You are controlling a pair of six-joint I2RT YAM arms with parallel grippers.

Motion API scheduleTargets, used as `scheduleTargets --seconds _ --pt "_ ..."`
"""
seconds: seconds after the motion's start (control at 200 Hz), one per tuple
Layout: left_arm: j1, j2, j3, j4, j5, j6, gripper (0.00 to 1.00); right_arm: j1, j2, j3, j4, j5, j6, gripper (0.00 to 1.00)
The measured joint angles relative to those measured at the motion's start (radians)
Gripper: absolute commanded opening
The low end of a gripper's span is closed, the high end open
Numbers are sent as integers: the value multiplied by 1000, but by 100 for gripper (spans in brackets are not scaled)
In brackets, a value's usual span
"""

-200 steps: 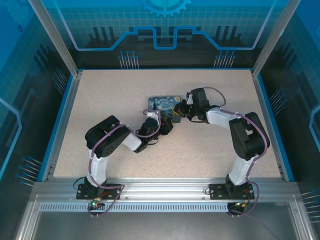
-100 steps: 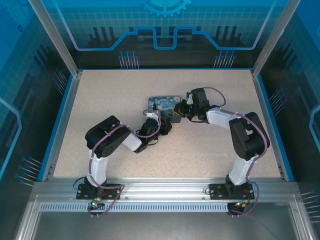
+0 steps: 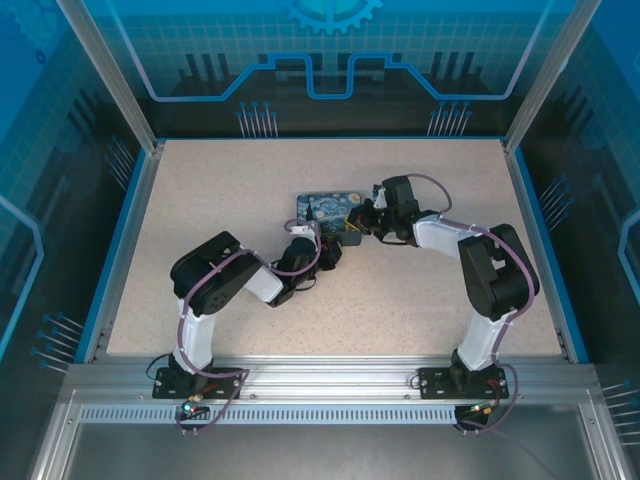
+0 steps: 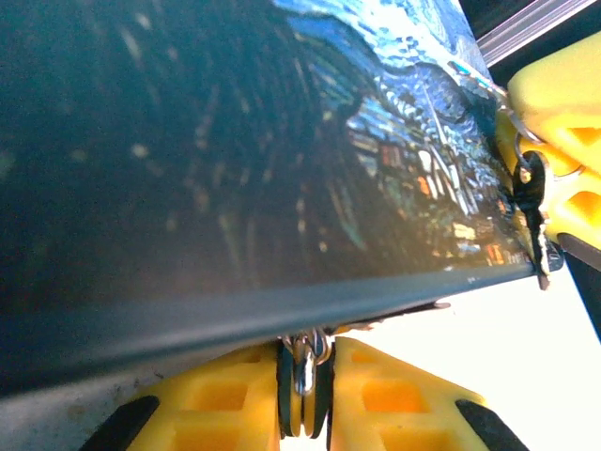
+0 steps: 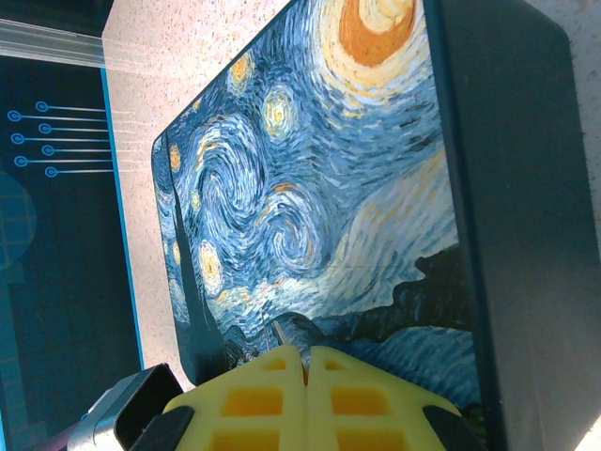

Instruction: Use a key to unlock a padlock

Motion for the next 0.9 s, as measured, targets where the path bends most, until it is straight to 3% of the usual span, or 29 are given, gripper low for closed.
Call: scheduleTargets --seconds 0.165,0.37,0.665,0.9 --pt "0 0 -4 6 2 -4 0 -1 1 0 2 -2 0 0" --pt "3 -43 -29 -12 34 -15 0 -4 2 0 4 -6 0 0" --pt "63 -64 -41 -12 224 -141 0 -13 2 0 6 -12 0 0" --pt "89 -64 -59 27 294 -235 0 -21 2 0 7 -42 -2 0"
